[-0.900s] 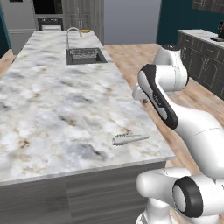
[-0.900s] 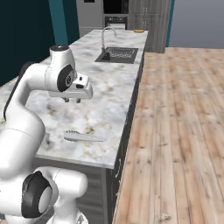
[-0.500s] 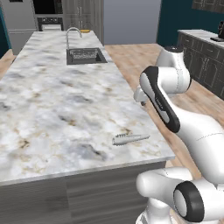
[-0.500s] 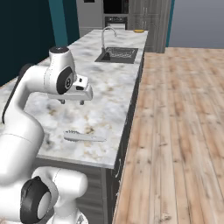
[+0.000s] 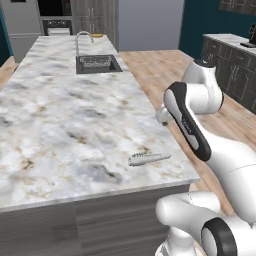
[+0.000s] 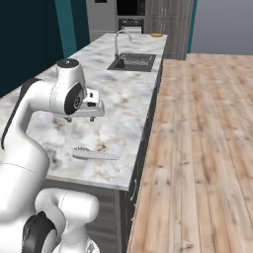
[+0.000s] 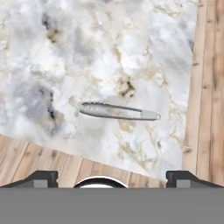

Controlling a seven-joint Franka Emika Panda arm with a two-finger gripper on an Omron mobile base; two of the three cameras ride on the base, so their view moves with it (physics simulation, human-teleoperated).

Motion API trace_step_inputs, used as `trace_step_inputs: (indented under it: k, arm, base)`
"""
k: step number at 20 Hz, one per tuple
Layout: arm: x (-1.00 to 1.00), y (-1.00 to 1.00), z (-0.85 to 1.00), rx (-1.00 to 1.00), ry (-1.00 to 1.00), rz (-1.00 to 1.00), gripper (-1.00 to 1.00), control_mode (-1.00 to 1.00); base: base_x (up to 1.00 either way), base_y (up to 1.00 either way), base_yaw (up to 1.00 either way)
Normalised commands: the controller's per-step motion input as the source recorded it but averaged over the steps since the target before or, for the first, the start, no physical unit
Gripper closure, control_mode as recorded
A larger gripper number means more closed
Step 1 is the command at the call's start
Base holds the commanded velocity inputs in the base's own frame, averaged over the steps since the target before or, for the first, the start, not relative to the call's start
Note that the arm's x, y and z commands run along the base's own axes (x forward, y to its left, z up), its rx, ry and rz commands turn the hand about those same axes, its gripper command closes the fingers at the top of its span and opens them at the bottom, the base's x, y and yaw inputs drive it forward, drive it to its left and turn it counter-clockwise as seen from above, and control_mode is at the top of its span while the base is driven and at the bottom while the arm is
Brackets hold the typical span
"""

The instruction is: Pick up the tongs from the counter and place them near the plate next to the oven.

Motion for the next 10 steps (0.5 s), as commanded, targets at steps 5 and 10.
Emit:
trace_step_inputs:
  k: [5,10]
  arm:
    - [0.02,0.00,0.00,0.00,0.10,0.12,-1.00,-1.00]
    - [0.00,0.00,-0.02,-0.07,0.19,0.12,-1.00,-1.00]
  base:
    - [0.00,0.00,0.00]
    - [0.00,0.00,0.00]
